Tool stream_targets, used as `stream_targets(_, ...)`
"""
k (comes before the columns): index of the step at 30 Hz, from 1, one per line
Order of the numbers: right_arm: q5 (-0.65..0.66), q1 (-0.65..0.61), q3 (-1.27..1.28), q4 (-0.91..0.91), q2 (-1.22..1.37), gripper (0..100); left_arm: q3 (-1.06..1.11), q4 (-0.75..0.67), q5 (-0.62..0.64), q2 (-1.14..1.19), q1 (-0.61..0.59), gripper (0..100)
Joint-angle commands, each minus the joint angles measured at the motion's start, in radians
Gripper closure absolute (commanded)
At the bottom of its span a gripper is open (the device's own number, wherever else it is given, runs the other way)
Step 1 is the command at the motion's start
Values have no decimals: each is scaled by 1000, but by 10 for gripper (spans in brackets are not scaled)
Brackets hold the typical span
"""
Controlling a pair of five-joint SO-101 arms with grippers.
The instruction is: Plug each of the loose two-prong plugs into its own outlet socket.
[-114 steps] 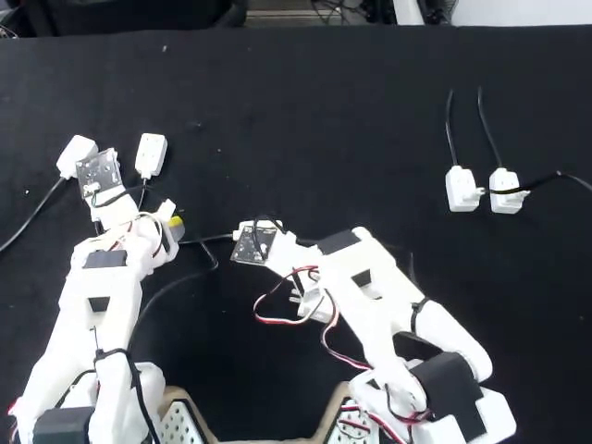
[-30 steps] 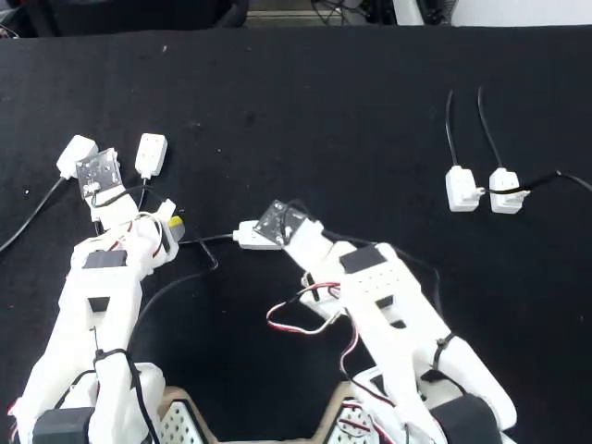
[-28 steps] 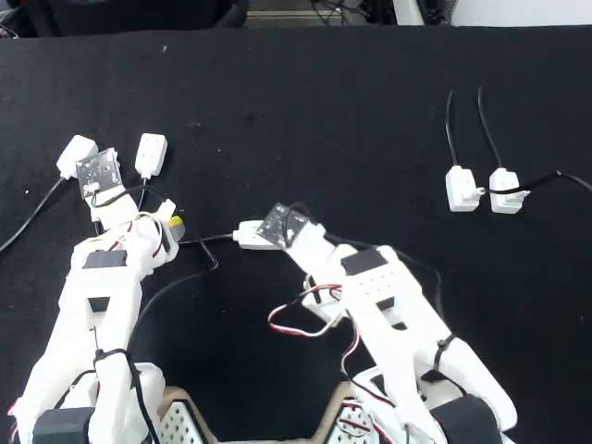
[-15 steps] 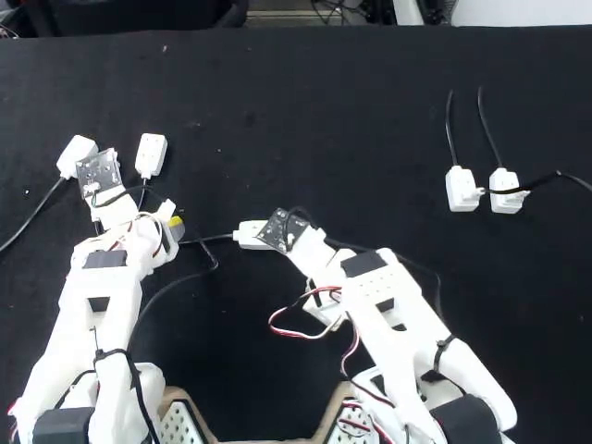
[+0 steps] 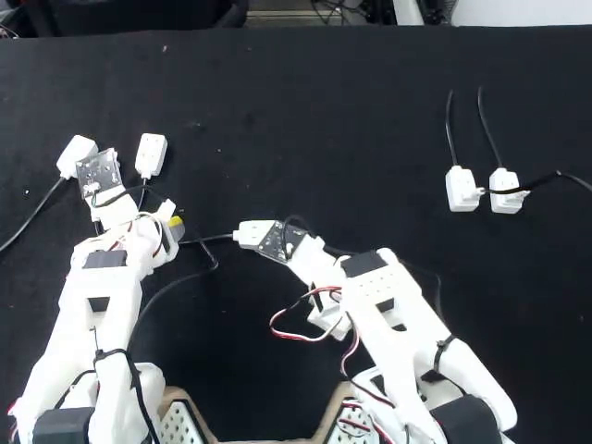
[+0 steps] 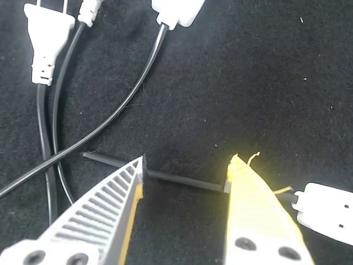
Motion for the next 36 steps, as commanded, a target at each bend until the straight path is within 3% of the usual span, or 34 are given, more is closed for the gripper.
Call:
stream_targets(1,12,18,-2,9,-42,992,-21,-6,9,-31,-1,755)
stream_targets(8,5,12,-120,127,-154,988,-21,-6,9,-31,-1,755)
stream_targets(12,-84,-54,-156,130,-277,988,-24,-6,9,-31,1,755)
stream_targets(17,-259,-212,-88,-173,-282,988,-21,-6,9,-31,18,755)
stream_targets(22,-433,-281,-38,-497,-143,988,-21,-5,9,-31,21,755)
stream_targets(25,-514,-319,-35,-585,-39,988,-21,-5,11,-31,21,755)
stream_targets(31,-549,-381,-19,-654,41,988,-21,-5,91,-32,22,755)
stream_targets(36,-569,-384,85,-844,24,988,-59,80,94,-34,28,755)
